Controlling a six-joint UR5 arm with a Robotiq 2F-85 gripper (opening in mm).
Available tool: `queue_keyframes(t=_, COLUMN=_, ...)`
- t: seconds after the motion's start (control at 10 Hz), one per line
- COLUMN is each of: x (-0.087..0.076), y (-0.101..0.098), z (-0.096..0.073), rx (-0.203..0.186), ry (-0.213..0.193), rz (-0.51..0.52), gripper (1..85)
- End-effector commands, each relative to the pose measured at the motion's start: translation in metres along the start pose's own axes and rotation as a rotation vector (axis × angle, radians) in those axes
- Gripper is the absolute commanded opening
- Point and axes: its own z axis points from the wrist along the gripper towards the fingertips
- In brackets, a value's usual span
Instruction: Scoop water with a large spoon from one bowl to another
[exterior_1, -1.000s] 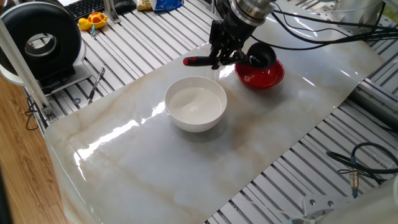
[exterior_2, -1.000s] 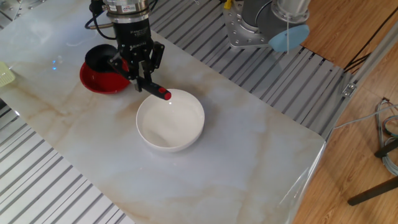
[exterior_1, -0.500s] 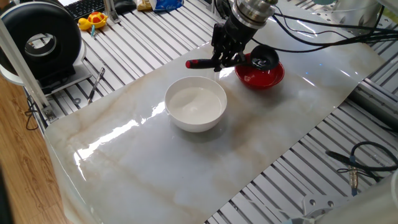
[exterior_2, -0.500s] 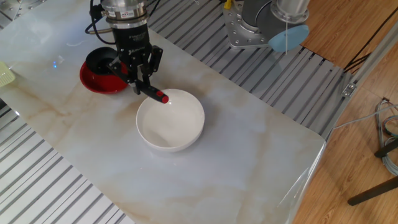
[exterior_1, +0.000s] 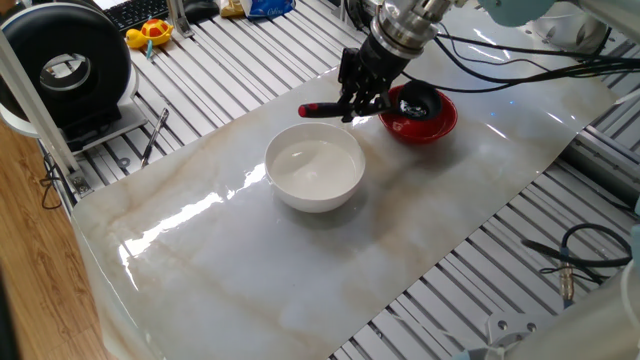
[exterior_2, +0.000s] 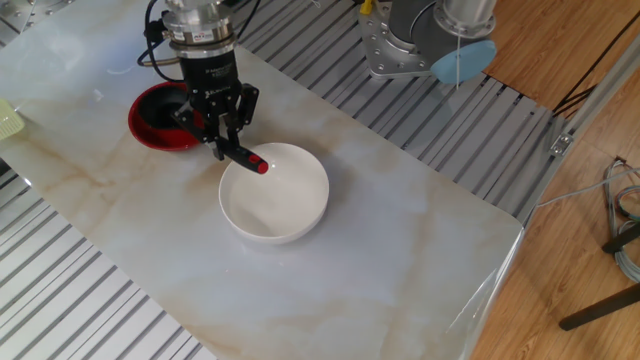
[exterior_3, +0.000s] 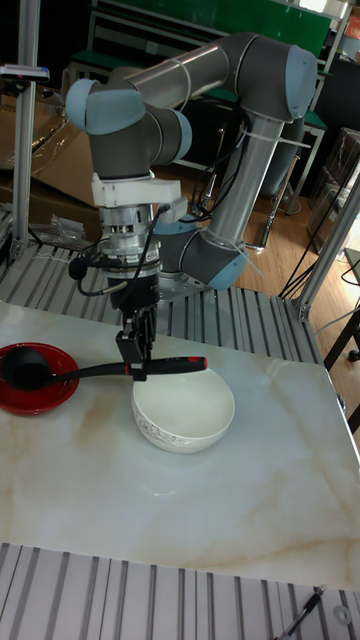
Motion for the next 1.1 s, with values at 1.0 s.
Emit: queue_keyframes(t=1.0, x=-0.001, y=0.003, z=0.012, rx=0.004, ry=-0.031, rz=0.041, gripper=1.3)
